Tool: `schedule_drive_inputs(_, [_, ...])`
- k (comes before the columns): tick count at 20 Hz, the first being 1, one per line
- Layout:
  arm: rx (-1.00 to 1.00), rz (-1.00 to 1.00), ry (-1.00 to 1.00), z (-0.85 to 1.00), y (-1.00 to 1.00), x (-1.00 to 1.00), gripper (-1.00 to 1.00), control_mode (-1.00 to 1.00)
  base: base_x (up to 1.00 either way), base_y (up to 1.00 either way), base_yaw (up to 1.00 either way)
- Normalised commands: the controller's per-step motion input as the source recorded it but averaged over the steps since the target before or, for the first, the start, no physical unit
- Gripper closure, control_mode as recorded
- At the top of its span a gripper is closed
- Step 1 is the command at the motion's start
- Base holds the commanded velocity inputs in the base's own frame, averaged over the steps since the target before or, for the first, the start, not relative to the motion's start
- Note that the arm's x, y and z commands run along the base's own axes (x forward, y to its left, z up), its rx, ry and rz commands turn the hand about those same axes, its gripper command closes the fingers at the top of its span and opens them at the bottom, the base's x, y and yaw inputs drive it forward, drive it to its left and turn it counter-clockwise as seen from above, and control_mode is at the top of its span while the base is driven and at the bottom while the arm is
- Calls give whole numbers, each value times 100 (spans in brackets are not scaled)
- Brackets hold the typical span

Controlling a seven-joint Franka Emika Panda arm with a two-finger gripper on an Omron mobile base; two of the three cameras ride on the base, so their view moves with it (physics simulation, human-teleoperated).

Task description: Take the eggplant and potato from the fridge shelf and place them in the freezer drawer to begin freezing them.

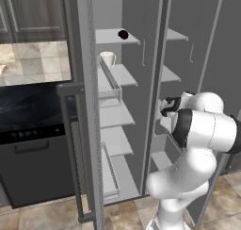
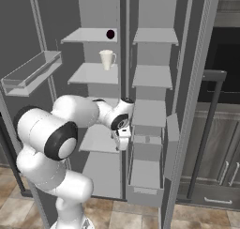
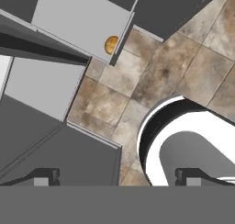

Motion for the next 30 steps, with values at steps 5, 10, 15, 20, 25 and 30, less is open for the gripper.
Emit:
schedule_drive_inputs(5, [-1, 7, 0, 39, 14, -30, -100, -100, 0, 0, 0])
schedule_drive_inputs(10, [-5, 14, 0, 15, 28, -53, -100, -100, 0, 0, 0])
schedule_drive_inputs(15, [-5, 16, 0, 15, 30, -59, -100, -100, 0, 0, 0])
schedule_drive_inputs(20, [-5, 17, 0, 18, 28, -59, -100, -100, 0, 0, 0])
schedule_drive_inputs(25, [-4, 16, 0, 28, 22, -44, -100, -100, 0, 0, 0])
schedule_drive_inputs(30, [-2, 14, 0, 18, 20, -27, -100, -100, 0, 0, 0])
